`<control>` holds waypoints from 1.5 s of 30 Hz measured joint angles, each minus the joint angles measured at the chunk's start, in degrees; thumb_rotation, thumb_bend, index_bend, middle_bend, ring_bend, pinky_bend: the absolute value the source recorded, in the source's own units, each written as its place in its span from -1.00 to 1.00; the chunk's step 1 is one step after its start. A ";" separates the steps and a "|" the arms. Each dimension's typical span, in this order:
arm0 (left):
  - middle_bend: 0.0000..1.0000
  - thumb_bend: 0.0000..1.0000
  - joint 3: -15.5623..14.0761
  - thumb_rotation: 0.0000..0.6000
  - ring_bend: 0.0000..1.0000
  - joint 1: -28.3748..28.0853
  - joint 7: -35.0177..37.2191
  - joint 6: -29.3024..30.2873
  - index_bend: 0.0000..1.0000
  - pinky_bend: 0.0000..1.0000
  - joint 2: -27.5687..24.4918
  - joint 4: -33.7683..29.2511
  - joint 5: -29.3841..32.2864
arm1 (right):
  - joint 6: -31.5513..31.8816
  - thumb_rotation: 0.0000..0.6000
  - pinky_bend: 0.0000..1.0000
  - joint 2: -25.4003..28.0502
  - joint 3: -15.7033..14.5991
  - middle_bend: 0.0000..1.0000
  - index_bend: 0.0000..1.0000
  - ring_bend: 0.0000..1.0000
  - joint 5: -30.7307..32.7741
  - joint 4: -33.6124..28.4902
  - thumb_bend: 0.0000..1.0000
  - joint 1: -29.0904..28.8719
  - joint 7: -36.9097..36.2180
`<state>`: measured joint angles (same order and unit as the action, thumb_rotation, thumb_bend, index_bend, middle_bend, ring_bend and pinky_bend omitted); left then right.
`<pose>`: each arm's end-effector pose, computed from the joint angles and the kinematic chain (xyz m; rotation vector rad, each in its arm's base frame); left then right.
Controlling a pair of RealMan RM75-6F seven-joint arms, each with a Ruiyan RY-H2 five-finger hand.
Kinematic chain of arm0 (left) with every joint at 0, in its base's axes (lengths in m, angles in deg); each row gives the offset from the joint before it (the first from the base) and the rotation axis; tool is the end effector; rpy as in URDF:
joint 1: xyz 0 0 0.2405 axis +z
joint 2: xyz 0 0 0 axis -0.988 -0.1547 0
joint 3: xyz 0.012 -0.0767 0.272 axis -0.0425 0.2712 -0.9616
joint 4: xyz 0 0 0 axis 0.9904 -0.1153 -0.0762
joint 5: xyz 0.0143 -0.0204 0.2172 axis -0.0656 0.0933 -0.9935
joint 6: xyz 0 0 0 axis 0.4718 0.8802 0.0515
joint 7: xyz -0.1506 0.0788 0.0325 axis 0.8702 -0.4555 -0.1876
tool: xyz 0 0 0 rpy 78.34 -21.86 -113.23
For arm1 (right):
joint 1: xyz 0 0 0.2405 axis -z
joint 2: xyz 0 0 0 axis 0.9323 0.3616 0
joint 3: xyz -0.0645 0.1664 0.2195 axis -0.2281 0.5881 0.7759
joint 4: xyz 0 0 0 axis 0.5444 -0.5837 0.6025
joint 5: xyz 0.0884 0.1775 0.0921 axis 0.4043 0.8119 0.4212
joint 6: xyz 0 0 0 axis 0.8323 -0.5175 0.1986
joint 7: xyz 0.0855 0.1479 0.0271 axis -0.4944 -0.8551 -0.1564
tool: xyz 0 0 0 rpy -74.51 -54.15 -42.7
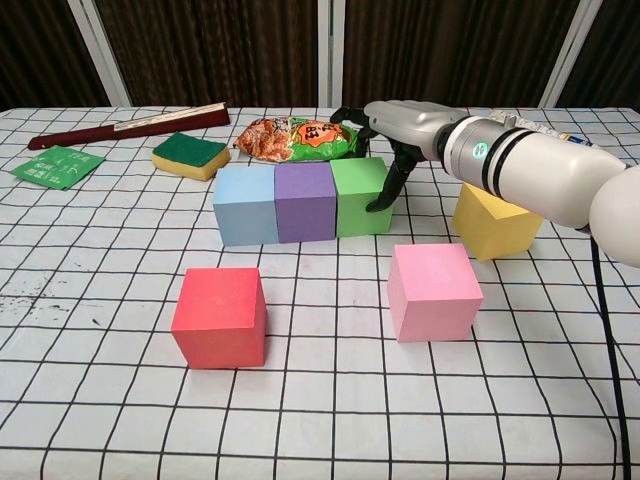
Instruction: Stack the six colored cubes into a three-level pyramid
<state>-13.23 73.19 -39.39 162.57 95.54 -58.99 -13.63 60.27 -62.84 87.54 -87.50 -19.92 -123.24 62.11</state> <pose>-0.3987 0.2361 0.0922 -1.2461 -1.2344 -1.0582 -0.1081 -0.4456 -0.1021 1.9301 -0.9986 0.9173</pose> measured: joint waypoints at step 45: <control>-0.68 -1.00 -0.09 1.00 -0.92 -0.49 1.97 -1.36 -0.74 -0.88 0.75 1.53 -0.23 | 1.52 1.00 -1.00 0.47 -0.21 -0.06 -1.00 -0.87 2.03 -2.62 -0.76 -0.11 3.06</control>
<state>-13.32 72.69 -37.42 161.22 96.29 -57.46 -13.86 61.80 -62.38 87.33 -85.46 -22.55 -123.35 65.17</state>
